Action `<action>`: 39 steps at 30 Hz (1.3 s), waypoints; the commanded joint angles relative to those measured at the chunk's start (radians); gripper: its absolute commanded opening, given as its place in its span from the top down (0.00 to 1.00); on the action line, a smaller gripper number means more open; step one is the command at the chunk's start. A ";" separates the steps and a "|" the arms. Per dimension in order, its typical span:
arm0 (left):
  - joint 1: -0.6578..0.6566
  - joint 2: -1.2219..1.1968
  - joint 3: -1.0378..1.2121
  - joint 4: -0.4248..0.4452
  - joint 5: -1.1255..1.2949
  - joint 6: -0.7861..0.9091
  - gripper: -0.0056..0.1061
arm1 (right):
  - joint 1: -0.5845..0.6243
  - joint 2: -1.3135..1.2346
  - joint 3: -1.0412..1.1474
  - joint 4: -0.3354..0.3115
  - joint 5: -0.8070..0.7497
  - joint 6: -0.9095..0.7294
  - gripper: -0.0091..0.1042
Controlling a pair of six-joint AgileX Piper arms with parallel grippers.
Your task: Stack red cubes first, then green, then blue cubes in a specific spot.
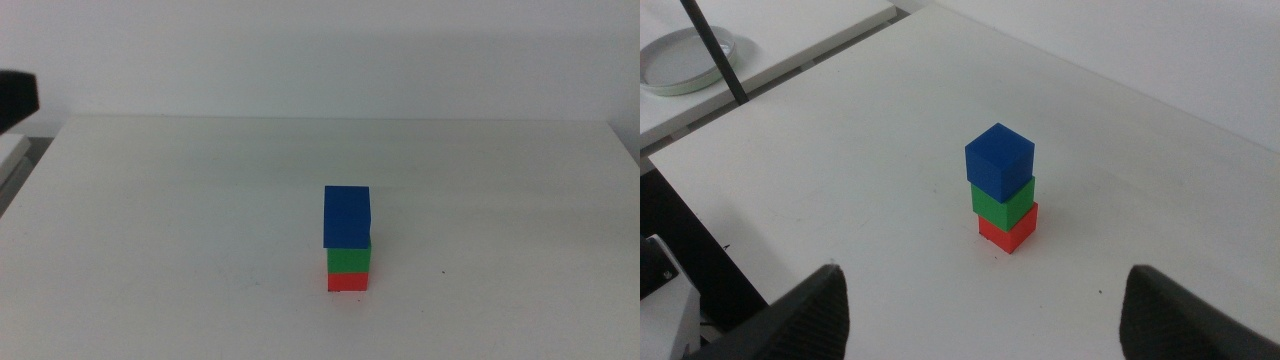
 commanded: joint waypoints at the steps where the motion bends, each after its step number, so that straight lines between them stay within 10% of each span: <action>1: 0.009 -0.046 0.057 -0.031 -0.087 0.008 0.12 | 0.000 -0.005 0.003 -0.004 -0.011 -0.008 0.11; 19: 0.009 -0.095 0.101 -0.038 -0.113 -0.017 0.12 | 0.000 -0.005 0.039 -0.001 -0.022 -0.008 0.11; 31: 0.009 -0.164 0.278 -0.021 -0.329 -0.017 0.12 | -0.050 -0.015 0.362 -0.041 -0.522 -0.008 0.11; 39: 0.009 -0.271 0.504 -0.021 -0.478 -0.017 0.12 | -0.513 -0.015 0.523 0.273 -0.719 -0.008 0.11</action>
